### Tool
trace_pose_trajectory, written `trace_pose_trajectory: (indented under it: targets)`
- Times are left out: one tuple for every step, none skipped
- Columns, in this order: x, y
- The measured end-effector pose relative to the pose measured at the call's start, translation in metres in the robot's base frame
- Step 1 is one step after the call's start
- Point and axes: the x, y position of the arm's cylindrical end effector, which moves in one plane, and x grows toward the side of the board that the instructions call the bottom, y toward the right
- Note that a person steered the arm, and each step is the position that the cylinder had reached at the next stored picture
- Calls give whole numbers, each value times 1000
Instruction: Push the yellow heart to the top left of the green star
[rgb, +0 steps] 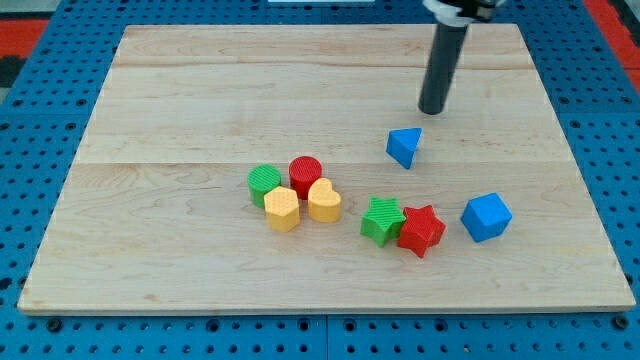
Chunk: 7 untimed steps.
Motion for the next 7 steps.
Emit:
trace_pose_trajectory:
  targets:
    - [37,-5]
    - [56,-5]
    - [42,-12]
    - [1,-62]
    - [7,-140]
    - [17,-226]
    - [92,-245]
